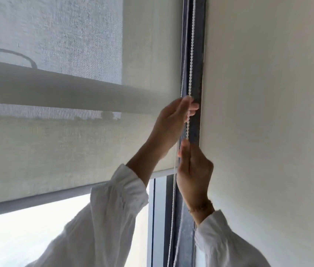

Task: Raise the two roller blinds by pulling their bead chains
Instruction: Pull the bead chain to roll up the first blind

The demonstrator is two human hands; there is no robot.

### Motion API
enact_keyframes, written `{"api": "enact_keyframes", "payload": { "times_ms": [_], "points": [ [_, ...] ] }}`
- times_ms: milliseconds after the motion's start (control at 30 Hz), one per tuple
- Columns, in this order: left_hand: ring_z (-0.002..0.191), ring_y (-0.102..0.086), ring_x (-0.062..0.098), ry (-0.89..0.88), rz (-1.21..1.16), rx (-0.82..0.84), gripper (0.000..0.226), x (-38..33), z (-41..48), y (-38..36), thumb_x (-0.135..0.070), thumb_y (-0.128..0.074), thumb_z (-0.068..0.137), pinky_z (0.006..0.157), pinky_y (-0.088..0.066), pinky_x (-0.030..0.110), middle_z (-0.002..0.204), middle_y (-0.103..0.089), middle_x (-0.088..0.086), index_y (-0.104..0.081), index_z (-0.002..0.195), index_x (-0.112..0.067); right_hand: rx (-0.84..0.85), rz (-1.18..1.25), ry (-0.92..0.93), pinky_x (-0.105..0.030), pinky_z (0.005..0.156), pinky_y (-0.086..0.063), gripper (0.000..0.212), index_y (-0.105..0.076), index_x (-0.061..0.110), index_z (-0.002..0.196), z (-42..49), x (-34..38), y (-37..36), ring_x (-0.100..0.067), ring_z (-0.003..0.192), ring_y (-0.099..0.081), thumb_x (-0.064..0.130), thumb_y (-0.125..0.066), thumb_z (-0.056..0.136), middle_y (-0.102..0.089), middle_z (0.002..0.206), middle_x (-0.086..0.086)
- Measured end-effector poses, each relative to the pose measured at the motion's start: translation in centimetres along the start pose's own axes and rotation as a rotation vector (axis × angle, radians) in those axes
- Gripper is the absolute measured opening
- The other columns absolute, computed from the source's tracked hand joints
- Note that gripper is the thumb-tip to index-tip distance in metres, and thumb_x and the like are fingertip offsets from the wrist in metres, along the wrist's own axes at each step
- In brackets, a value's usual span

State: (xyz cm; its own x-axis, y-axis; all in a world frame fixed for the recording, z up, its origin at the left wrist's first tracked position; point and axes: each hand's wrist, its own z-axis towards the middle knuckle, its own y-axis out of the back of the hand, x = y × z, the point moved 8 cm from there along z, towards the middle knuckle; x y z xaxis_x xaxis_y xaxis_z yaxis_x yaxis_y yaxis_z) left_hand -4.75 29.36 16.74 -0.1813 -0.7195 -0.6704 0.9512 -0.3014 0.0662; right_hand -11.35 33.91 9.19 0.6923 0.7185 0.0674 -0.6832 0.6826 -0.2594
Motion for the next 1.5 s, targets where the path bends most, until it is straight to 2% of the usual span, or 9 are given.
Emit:
{"api": "enact_keyframes", "payload": {
  "times_ms": [167,300,467,767,933,1067,1233,1367,1500],
  "points": [
    [0.035,-0.033,0.006,0.219,-0.223,-0.111,0.042,0.1,1.2,-1.1,-0.032,-0.037,0.098,0.033,-0.025,0.016,0.043,-0.039,-0.006,-0.049,0.061,-0.016,0.037,-0.028,0.019,-0.015,0.046,-0.021,0.050,-0.048,0.006,0.059,-2.2,-1.3,0.0,-0.009,0.049,-0.030,0.032,-0.032,0.099,-0.042,0.044,-0.005],
    [0.035,-0.019,0.010,0.007,-0.225,-0.277,0.047,0.0,0.6,-0.4,-0.034,-0.037,0.097,0.039,-0.017,0.018,0.041,-0.024,-0.007,-0.032,0.051,-0.021,0.160,0.355,-0.447,-0.025,0.049,-0.029,0.039,-0.048,0.034,0.057,-2.6,-5.0,-2.1,-0.006,0.046,-0.034,0.042,-0.036,0.093,-0.040,0.047,0.012],
    [0.036,-0.019,0.010,-0.119,-0.138,-0.295,0.050,0.0,0.0,0.6,-0.033,-0.036,0.097,0.047,-0.014,0.027,0.037,-0.026,-0.009,-0.030,0.048,-0.024,0.044,0.652,-0.849,-0.030,0.070,-0.048,0.047,-0.061,0.019,0.076,-1.8,-9.8,-2.3,-0.010,0.063,-0.062,0.054,-0.032,0.087,-0.065,0.060,0.009],
    [0.044,-0.029,0.018,-0.087,-0.012,-0.225,0.045,6.5,-6.5,-1.7,-0.041,-0.039,0.094,0.045,-0.023,0.035,0.045,-0.032,-0.008,-0.037,0.051,-0.026,0.088,0.841,-0.823,-0.035,0.069,-0.057,0.020,-0.060,0.011,0.079,8.9,-7.6,-3.5,-0.012,0.058,-0.064,0.014,-0.048,0.095,-0.064,0.054,0.005],
    [0.042,-0.026,0.011,-0.051,0.151,-0.199,0.038,11.6,-10.8,-1.0,-0.043,-0.037,0.086,0.043,-0.021,0.031,0.043,-0.030,-0.010,-0.036,0.056,-0.021,0.192,0.867,-0.914,-0.029,0.055,-0.056,0.016,-0.055,0.007,0.092,11.0,-6.6,-4.9,-0.018,0.058,-0.067,0.018,-0.044,0.096,-0.061,0.070,-0.007],
    [0.042,-0.024,0.010,-0.046,0.182,-0.152,0.037,11.9,-10.8,-0.9,-0.038,-0.037,0.088,0.042,-0.021,0.029,0.045,-0.027,-0.009,-0.034,0.057,-0.019,0.092,0.655,-0.861,-0.018,0.035,-0.024,0.033,-0.057,0.012,0.067,11.8,-6.4,-5.3,-0.005,0.033,-0.032,0.025,-0.046,0.096,-0.045,0.043,0.008],
    [0.039,-0.026,0.004,0.136,-0.059,-0.093,0.038,13.4,-10.0,-1.3,-0.035,-0.038,0.091,0.042,-0.024,0.020,0.043,-0.033,-0.011,-0.038,0.055,-0.021,-0.057,0.494,-0.587,-0.025,0.052,-0.026,0.050,-0.048,0.025,0.043,12.7,-4.5,-4.0,-0.003,0.038,-0.032,0.028,-0.049,0.093,-0.041,0.032,0.017],
    [0.080,-0.060,0.007,0.146,-0.048,-0.017,0.051,12.6,-9.0,-1.4,-0.041,-0.021,0.090,0.078,-0.043,0.020,0.086,-0.067,0.004,-0.064,0.067,-0.026,-0.049,0.429,-0.500,-0.031,0.060,-0.031,0.047,-0.052,0.031,0.042,11.9,-3.4,-2.8,-0.004,0.044,-0.037,0.033,-0.048,0.089,-0.045,0.036,0.019],
    [0.130,-0.043,0.015,0.126,-0.215,-0.082,0.050,8.6,-5.5,0.1,-0.050,-0.019,0.087,0.111,-0.024,0.032,0.135,-0.054,0.005,-0.068,0.082,-0.038,-0.073,0.358,-0.454,-0.029,0.056,-0.037,0.036,-0.050,0.030,0.052,7.8,-1.9,-1.7,-0.004,0.045,-0.042,0.033,-0.046,0.088,-0.045,0.041,0.017]
  ]
}}
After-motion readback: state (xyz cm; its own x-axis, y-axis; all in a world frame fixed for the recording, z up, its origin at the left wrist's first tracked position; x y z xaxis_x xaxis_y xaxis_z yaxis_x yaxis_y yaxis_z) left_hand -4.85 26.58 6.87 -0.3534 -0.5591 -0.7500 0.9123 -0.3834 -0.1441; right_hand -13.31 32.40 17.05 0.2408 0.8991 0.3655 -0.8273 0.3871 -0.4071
